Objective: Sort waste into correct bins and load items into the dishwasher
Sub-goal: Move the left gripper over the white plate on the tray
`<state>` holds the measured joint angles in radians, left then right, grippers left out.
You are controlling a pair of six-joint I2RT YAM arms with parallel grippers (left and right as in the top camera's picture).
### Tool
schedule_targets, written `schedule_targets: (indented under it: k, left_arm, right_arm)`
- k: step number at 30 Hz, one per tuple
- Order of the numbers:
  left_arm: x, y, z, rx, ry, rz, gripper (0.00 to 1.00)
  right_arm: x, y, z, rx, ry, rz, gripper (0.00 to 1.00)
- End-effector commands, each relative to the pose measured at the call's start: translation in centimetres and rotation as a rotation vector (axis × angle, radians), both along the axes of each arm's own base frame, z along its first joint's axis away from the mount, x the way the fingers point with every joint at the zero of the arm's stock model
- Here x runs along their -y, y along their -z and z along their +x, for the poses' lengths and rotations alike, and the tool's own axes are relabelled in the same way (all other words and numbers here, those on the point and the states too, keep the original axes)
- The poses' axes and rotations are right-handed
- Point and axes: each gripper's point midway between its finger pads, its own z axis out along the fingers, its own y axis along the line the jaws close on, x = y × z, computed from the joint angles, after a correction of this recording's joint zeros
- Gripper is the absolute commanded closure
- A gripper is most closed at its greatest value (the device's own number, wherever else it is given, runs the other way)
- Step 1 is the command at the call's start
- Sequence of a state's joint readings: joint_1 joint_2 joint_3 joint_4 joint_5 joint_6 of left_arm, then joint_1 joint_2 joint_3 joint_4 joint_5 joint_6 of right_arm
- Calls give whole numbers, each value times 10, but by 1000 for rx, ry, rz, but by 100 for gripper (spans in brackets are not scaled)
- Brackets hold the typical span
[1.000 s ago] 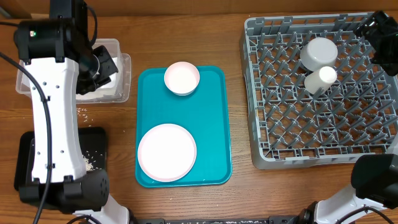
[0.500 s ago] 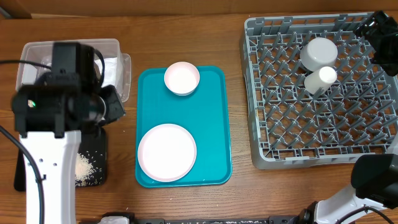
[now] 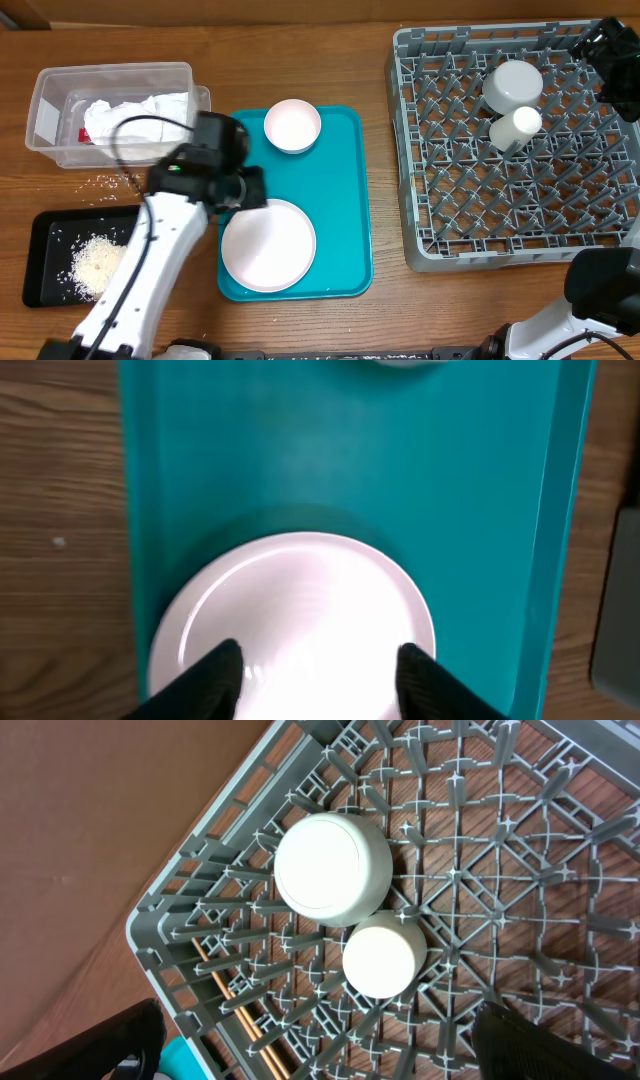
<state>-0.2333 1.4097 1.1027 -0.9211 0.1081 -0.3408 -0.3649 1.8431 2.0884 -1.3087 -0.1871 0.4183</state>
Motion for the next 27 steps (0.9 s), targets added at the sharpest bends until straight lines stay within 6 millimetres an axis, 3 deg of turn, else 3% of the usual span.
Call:
schedule_targets:
  k: [1, 4, 11, 15, 19, 24, 27]
  left_arm:
    - [14, 15, 2, 4, 52, 95, 39]
    - [19, 30, 4, -16, 6, 156, 39]
    - [53, 69, -2, -118, 63, 120, 41]
    - [62, 83, -1, -133, 84, 124, 41]
    - [68, 86, 5, -111, 93, 115, 44]
    - [71, 85, 8, -98, 106, 101, 36]
    - [75, 88, 5, -110, 154, 94, 37]
  right_arm:
    - [-2, -4, 2, 15, -6, 0, 0]
    - [-2, -4, 2, 15, -6, 0, 0]
    - [-2, -4, 2, 15, -6, 0, 0]
    - [-2, -4, 2, 15, -6, 0, 0]
    - [-2, -4, 2, 15, -6, 0, 0]
    - [-2, -4, 2, 15, -6, 0, 0]
    - [-2, -4, 2, 15, -6, 0, 0]
